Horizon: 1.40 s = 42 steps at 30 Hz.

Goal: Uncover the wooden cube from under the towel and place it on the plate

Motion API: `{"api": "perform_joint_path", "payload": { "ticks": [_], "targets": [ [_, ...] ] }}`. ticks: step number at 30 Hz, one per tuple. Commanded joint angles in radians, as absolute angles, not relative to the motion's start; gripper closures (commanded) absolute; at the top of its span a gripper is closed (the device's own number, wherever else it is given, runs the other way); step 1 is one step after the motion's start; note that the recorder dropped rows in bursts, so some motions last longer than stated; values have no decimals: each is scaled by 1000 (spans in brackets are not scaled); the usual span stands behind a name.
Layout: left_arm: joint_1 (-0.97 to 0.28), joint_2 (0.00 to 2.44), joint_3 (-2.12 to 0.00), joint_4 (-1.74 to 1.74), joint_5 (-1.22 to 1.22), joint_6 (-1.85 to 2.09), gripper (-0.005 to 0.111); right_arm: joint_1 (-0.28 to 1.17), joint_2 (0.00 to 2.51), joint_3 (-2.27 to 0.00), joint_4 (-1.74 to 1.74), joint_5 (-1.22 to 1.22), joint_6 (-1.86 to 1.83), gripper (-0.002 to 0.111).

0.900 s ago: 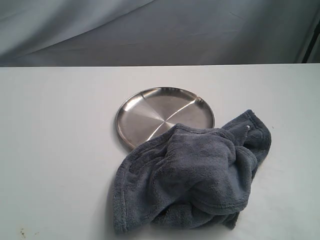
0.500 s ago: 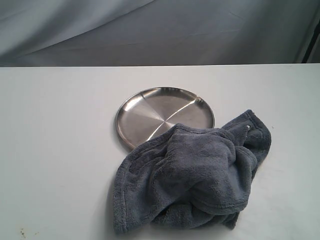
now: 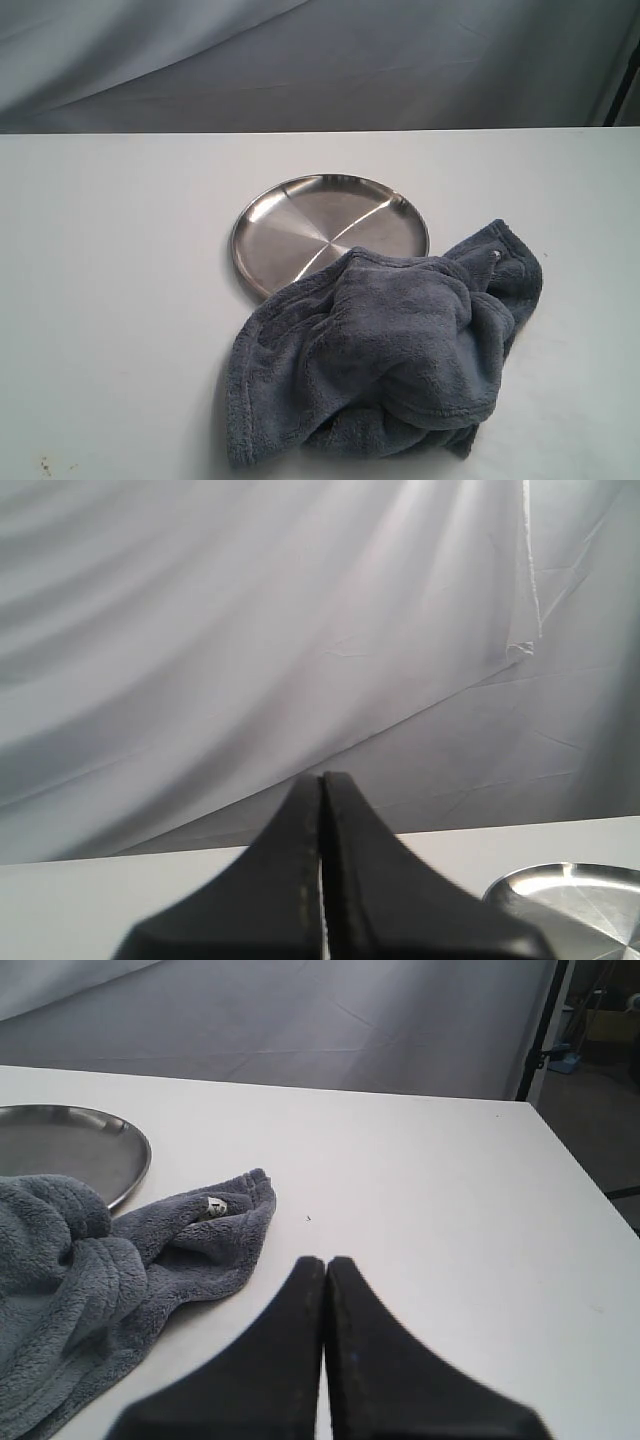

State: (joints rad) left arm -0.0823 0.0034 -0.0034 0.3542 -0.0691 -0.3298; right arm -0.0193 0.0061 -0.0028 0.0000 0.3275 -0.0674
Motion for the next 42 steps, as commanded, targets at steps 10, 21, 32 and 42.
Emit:
{"api": "perform_joint_path", "payload": {
  "ticks": [10,21,32,42],
  "targets": [
    [-80,0,0,354,-78,-335,107,-19,0,0,66,12,-50,108],
    [-80,0,0,354,-78,-335,107,-19,0,-81,404,48,22,108],
    [-80,0,0,354,-78,-335,107,-19,333,-453,165,595,-32,108],
    [-80,0,0,354,-78,-335,107,-19,689,-628,176,707,-79,108]
  ]
}}
